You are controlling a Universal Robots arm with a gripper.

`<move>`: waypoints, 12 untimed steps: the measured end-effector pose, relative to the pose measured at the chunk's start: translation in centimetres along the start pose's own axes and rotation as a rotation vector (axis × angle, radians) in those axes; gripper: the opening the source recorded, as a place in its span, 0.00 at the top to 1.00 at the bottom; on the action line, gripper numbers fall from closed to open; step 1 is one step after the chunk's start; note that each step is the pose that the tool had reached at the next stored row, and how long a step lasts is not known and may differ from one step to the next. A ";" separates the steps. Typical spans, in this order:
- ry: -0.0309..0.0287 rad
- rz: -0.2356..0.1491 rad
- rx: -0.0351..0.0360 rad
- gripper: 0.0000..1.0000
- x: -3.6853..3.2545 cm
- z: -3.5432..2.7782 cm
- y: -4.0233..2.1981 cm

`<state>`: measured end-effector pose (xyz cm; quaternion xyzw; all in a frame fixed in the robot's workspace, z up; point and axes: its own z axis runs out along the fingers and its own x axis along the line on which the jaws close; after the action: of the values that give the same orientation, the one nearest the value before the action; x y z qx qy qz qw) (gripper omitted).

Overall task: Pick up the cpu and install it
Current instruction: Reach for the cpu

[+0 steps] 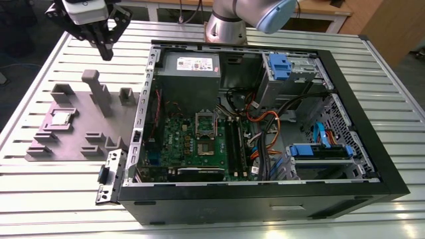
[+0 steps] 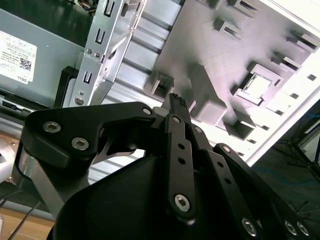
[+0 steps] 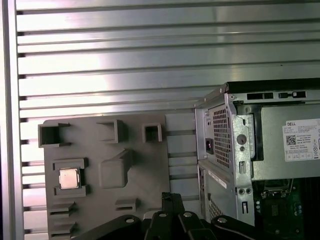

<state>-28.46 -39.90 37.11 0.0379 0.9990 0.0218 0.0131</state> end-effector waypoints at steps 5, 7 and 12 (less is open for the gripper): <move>0.0001 0.000 0.0001 0.89 0.65 0.04 -0.05; 0.0000 0.000 0.0001 0.89 1.07 0.05 -0.09; 0.0000 0.000 0.0000 0.89 2.01 0.06 -0.16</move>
<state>-30.47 -39.91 36.99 0.0378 0.9990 0.0218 0.0131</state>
